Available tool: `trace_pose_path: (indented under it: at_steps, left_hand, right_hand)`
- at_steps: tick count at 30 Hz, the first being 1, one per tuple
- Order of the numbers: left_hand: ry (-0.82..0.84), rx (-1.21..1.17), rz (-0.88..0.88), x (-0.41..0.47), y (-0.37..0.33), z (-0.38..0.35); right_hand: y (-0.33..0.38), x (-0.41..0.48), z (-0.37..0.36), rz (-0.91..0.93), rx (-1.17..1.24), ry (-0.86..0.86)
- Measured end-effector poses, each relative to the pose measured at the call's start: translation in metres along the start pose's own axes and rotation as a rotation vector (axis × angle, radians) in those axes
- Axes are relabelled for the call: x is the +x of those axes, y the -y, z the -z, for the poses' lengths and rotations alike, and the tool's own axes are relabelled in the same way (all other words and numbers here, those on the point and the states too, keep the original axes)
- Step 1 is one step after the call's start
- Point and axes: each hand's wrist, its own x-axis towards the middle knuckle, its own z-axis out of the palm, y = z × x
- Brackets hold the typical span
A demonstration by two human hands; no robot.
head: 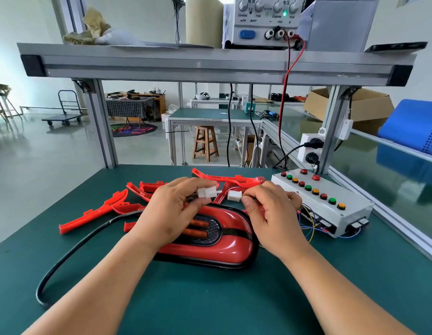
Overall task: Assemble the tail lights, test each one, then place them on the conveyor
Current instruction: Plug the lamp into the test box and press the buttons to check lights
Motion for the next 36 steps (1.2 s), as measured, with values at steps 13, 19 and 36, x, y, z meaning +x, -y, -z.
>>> trace_pose_path:
  at_steps: [13,19,36]
  left_hand:
    - [0.191,0.077,-0.050,0.0066,-0.0090,0.0030]
    - [0.236,0.144,-0.054,0.0074,-0.0094,0.0046]
    - [0.274,0.146,-0.067,0.0053,-0.0091,0.0043]
  right_hand:
    - [0.0053,-0.0008,-0.0025,0.053,0.001,-0.071]
    - [0.0019,-0.0012,-0.0043,0.092,-0.027,-0.050]
    - [0.0088,-0.0032,-0.0068,0.138,-0.026,-0.060]
